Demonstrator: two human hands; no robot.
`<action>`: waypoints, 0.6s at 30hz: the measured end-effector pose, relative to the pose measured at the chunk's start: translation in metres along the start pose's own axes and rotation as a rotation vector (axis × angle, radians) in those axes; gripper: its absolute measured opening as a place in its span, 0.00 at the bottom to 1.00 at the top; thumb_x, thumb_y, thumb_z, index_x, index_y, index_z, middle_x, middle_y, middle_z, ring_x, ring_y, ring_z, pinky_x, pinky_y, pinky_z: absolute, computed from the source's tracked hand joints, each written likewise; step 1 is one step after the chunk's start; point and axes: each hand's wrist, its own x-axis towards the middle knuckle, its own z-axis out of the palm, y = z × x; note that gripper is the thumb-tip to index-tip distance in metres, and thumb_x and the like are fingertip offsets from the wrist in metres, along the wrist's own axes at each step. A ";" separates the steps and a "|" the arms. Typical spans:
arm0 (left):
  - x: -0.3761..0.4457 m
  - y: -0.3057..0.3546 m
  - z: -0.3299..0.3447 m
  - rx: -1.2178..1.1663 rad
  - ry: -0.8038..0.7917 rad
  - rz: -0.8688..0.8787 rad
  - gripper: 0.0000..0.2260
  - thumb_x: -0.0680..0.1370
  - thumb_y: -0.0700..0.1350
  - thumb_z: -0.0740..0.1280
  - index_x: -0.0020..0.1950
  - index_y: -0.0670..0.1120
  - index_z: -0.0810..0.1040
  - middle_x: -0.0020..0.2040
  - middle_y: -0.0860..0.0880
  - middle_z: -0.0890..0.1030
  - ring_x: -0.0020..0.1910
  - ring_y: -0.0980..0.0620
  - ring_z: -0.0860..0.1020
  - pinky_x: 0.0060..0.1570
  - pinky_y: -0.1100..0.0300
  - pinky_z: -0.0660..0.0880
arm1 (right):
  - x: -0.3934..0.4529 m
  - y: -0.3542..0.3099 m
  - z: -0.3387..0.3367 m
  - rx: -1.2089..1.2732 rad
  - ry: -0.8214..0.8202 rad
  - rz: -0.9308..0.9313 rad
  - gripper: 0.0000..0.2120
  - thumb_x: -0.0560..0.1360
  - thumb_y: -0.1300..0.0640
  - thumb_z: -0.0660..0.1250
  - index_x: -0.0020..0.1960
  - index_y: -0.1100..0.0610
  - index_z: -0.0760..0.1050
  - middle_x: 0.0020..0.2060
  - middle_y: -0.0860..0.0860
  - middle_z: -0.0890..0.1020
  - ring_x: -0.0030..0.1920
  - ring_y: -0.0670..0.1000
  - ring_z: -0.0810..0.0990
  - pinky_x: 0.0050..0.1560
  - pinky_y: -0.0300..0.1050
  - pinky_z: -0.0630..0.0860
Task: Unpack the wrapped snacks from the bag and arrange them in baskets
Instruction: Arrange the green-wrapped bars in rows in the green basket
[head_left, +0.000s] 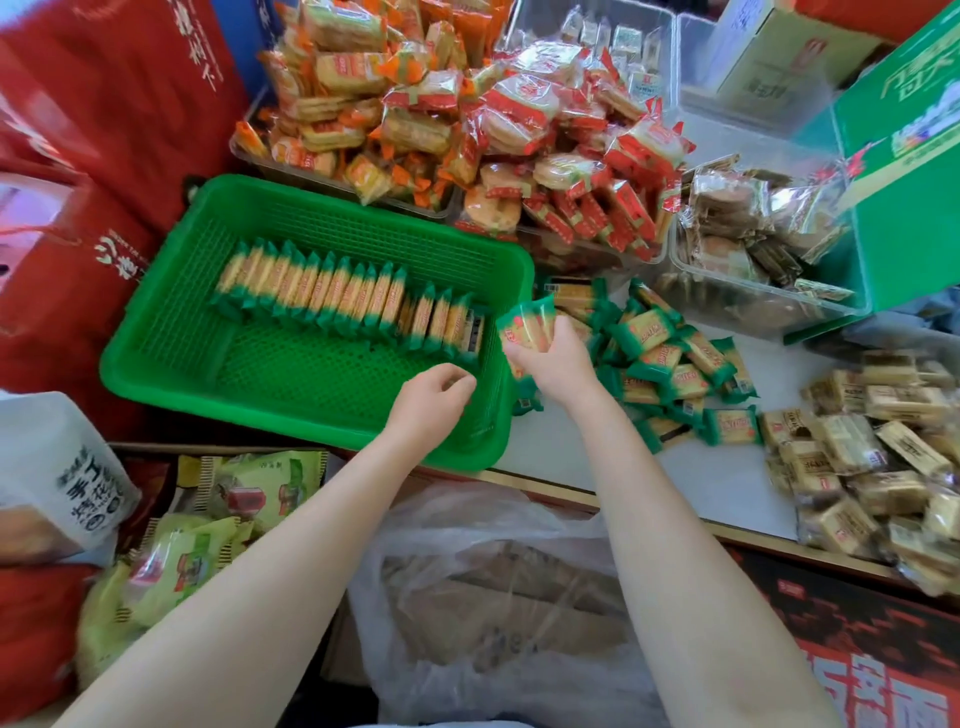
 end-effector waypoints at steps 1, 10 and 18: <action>0.002 0.002 -0.007 -0.032 0.008 0.001 0.10 0.83 0.50 0.62 0.58 0.48 0.80 0.51 0.51 0.83 0.50 0.49 0.81 0.50 0.54 0.77 | 0.002 -0.003 0.001 0.011 0.020 0.005 0.20 0.75 0.51 0.73 0.61 0.58 0.70 0.53 0.53 0.79 0.50 0.53 0.79 0.42 0.45 0.73; 0.045 0.003 -0.058 -0.598 0.028 -0.292 0.14 0.86 0.51 0.56 0.61 0.45 0.77 0.62 0.42 0.80 0.56 0.45 0.80 0.56 0.51 0.77 | 0.020 -0.039 0.034 0.646 -0.019 0.143 0.21 0.75 0.47 0.73 0.63 0.57 0.76 0.55 0.54 0.84 0.54 0.54 0.84 0.56 0.52 0.80; 0.057 -0.029 -0.060 -0.802 -0.087 -0.335 0.27 0.84 0.63 0.50 0.80 0.52 0.62 0.75 0.42 0.69 0.75 0.43 0.66 0.69 0.43 0.65 | 0.044 -0.041 0.095 0.692 0.024 0.291 0.21 0.75 0.46 0.73 0.62 0.55 0.72 0.60 0.52 0.81 0.61 0.54 0.79 0.70 0.54 0.70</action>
